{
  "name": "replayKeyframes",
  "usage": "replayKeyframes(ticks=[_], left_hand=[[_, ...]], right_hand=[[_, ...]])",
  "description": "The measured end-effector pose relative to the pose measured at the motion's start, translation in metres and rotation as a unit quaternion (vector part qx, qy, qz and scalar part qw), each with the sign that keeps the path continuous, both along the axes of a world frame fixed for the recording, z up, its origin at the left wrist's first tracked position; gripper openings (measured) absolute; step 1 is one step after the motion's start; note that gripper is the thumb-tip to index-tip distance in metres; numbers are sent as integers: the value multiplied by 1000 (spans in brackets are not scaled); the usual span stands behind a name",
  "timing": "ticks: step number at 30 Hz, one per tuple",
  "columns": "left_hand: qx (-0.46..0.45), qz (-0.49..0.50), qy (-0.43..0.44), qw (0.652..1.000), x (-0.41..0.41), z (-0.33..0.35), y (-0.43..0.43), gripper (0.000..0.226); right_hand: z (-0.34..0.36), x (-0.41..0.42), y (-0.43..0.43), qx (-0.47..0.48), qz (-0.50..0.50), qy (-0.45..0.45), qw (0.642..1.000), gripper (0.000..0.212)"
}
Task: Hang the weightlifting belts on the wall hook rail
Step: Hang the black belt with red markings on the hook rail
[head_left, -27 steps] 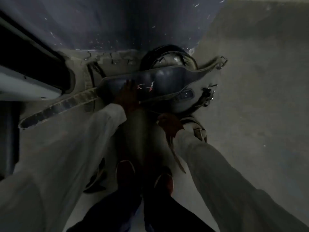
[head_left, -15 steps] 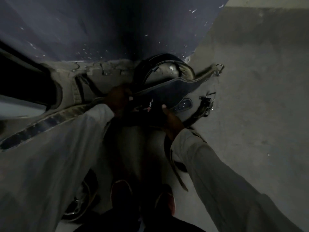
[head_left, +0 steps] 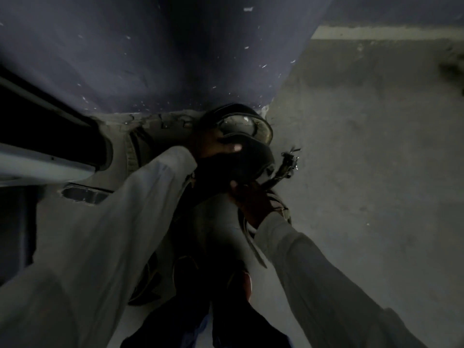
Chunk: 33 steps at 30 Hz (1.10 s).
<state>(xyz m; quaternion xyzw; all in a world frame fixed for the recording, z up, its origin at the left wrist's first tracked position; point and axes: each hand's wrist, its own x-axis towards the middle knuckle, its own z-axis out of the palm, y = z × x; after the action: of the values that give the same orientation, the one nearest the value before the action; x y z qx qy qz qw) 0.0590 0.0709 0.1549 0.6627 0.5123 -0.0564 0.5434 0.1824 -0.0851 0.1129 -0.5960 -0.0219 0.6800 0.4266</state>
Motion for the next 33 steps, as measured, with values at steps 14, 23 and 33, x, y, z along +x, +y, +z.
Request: replayKeyframes(ticks=[14,23,33], left_hand=[[-52,4,-42,998,-76,266,-83,29],[85,222,-202,950,-62,460,-92,12],[220,153,-265,926,-63,597,-143,28]], right_hand=[[240,5,-34,48,63,47,996,24],[447,-25,-30,192,319,-49,927,15],[669,2,13,404,229,-298,834,19]])
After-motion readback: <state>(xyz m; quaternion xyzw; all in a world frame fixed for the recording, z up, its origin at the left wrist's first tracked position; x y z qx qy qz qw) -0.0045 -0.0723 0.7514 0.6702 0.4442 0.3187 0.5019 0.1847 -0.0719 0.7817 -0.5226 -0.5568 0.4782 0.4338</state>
